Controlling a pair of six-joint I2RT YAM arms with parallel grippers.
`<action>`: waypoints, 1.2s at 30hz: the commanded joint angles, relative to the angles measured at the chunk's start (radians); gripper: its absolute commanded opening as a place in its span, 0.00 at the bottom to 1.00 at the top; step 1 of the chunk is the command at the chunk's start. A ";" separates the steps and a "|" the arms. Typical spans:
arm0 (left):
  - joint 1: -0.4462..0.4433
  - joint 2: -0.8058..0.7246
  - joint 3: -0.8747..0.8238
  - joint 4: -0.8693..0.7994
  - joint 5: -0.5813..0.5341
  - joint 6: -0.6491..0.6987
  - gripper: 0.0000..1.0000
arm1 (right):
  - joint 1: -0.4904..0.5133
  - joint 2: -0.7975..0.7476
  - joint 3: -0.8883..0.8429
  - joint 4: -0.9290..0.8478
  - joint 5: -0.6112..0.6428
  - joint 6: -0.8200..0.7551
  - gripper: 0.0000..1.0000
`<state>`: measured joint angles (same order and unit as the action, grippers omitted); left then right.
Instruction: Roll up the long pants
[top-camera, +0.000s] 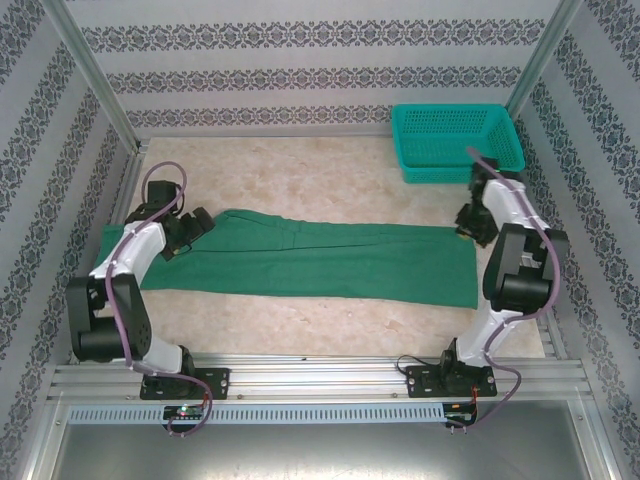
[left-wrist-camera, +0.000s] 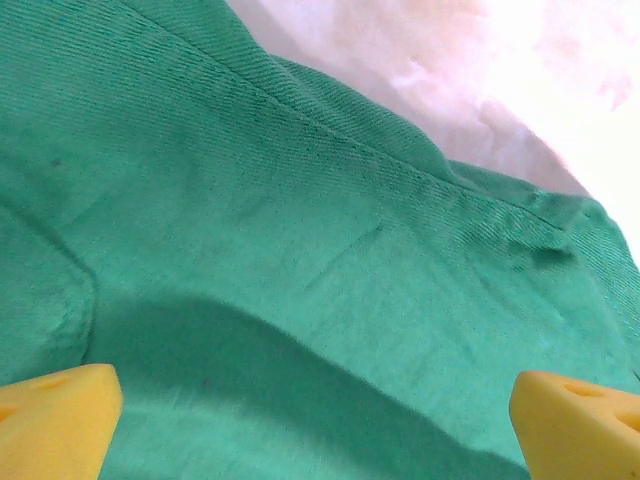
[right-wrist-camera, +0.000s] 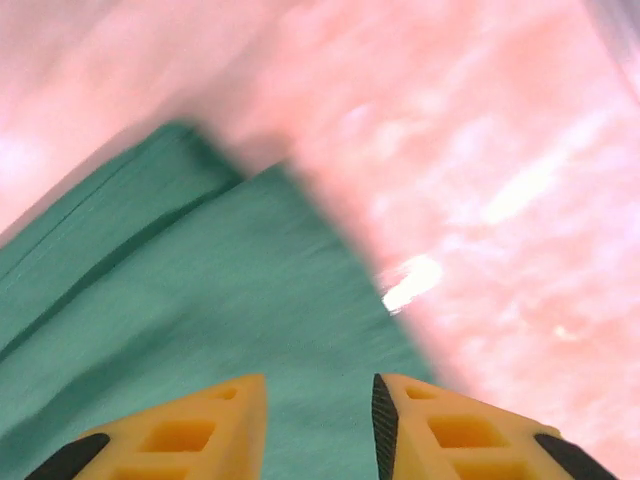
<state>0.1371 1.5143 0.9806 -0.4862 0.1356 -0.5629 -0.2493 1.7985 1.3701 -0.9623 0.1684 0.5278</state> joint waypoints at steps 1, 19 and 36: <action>-0.011 0.065 0.017 0.099 0.030 -0.019 1.00 | -0.042 0.070 0.028 -0.034 0.012 -0.019 0.39; -0.060 0.288 0.160 0.141 -0.025 0.031 1.00 | -0.034 0.193 0.037 0.098 -0.084 -0.002 0.43; -0.079 0.380 0.215 0.121 -0.145 -0.048 0.00 | -0.116 0.100 0.071 0.113 -0.091 -0.006 0.00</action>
<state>0.0643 1.8999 1.1942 -0.3534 0.0467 -0.5877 -0.3412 1.9640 1.4002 -0.8352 0.0799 0.5201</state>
